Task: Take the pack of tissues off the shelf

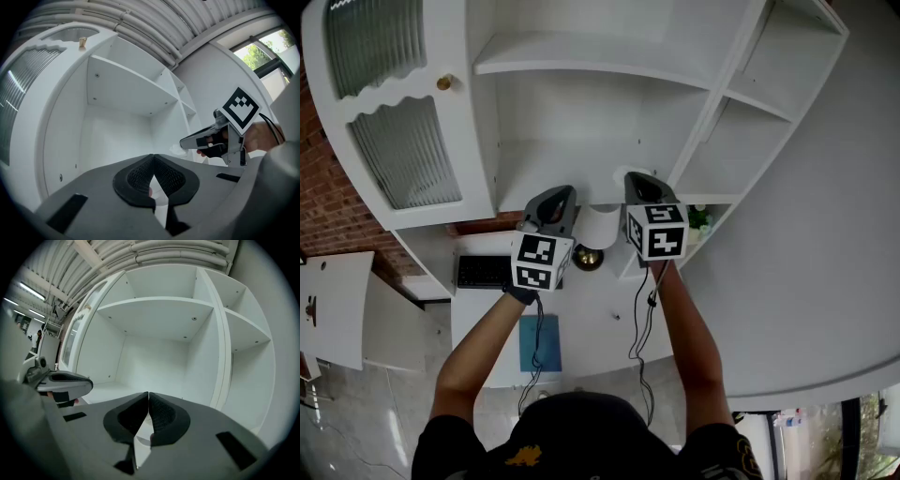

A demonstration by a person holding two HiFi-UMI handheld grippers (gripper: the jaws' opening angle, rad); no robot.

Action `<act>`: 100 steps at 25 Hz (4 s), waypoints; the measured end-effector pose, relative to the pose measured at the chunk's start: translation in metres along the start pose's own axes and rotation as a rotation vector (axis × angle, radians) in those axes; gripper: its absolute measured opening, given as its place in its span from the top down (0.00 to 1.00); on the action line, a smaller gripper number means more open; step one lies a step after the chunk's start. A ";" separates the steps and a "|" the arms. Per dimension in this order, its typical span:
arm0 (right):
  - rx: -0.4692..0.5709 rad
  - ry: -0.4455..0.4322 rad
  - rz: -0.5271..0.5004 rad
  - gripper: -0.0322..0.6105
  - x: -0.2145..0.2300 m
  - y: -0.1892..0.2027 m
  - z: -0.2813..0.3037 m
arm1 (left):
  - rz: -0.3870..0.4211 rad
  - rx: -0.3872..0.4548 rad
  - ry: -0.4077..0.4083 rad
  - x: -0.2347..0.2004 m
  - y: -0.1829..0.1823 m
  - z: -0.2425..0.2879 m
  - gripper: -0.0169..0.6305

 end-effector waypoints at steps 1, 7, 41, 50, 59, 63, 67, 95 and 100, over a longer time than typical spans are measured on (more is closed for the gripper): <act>0.003 -0.005 0.003 0.94 -0.001 -0.001 -0.001 | -0.001 0.001 0.000 0.000 0.000 0.000 0.95; 0.038 -0.011 0.009 0.94 -0.003 -0.009 -0.015 | 0.009 0.005 -0.005 0.002 -0.005 -0.005 0.95; -0.017 -0.166 0.113 0.94 -0.058 0.078 -0.069 | -0.051 -0.089 -0.072 0.027 0.070 -0.051 0.95; -0.070 -0.214 0.131 0.94 -0.081 0.134 -0.068 | -0.053 -0.148 -0.108 0.043 0.124 -0.067 0.95; -0.118 -0.292 0.167 0.94 -0.106 0.193 -0.067 | -0.093 -0.222 -0.143 0.056 0.180 -0.083 0.95; -0.166 -0.305 0.180 0.94 -0.113 0.227 -0.067 | -0.118 -0.259 -0.158 0.063 0.208 -0.092 0.95; -0.218 -0.316 0.187 0.94 -0.118 0.260 -0.066 | -0.144 -0.303 -0.176 0.071 0.241 -0.100 0.95; -0.466 -0.453 0.167 0.94 -0.198 0.460 -0.085 | -0.319 -0.556 -0.211 0.134 0.435 -0.137 0.95; -0.489 -0.466 0.181 0.94 -0.204 0.480 -0.097 | -0.339 -0.581 -0.206 0.145 0.450 -0.144 0.95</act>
Point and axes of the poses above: the fingertips, and each gripper's own axes: z forward along the fingers, x to its right, y out of its underside, the point moved 2 cm from there along -z, backward along the fingers, and after that the axes turned 9 degrees about y, right-handed, at the moved point
